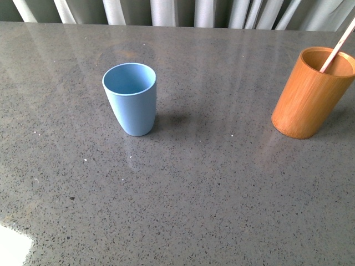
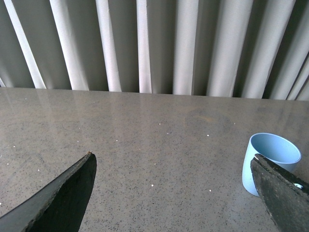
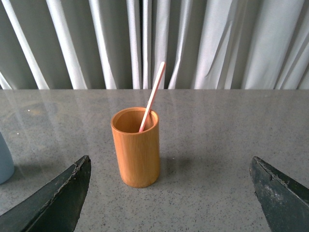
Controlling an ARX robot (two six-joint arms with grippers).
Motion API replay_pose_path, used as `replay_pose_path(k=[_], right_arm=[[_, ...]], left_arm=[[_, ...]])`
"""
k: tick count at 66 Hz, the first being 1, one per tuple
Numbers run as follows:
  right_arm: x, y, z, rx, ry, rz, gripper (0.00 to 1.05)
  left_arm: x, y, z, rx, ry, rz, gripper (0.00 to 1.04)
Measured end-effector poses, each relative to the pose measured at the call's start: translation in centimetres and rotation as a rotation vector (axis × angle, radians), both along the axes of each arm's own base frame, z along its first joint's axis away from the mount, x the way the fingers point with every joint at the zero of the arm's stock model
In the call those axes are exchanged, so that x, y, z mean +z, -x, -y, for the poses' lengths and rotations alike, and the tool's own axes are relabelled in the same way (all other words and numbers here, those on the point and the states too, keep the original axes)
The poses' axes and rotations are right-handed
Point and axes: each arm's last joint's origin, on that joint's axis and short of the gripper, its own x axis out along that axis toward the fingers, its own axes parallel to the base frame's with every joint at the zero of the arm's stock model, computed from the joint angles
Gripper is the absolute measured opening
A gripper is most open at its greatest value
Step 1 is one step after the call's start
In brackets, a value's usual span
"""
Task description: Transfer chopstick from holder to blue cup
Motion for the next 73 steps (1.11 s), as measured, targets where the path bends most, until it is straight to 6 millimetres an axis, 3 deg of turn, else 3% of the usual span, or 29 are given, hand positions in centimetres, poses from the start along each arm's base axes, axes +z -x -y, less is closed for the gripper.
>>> replay_pose_path(k=[9, 15, 20, 30, 40, 57, 73], right_arm=[[0.0, 0.0, 0.0, -0.002, -0.003, -0.003, 0.96], [-0.1, -0.6, 0.1, -0.075, -0.106, -0.336, 0.96], [0.3, -2.0, 0.2, -0.083, -0.142, -0.401, 0.96], [3.9, -7.4, -0.1, -0.05, -0.165, -0.323, 0.96], [5.5, -12.9, -0.5, -0.031, -0.164, -0.306, 0.96], [5.0, -21.2, -1.2, -0.029, -0.189, -0.381, 0.96], [4.2, -26.4, -1.5, -0.052, -0.211, -0.421, 0.96]], left_arm=[[0.0, 0.0, 0.0, 0.0, 0.0, 0.0, 0.96], [0.0, 0.0, 0.0, 0.0, 0.0, 0.0, 0.96], [0.0, 0.0, 0.0, 0.0, 0.0, 0.0, 0.96], [0.0, 0.0, 0.0, 0.0, 0.0, 0.0, 0.96], [0.0, 0.0, 0.0, 0.0, 0.0, 0.0, 0.96], [0.0, 0.0, 0.0, 0.0, 0.0, 0.0, 0.96], [0.0, 0.0, 0.0, 0.0, 0.0, 0.0, 0.96]])
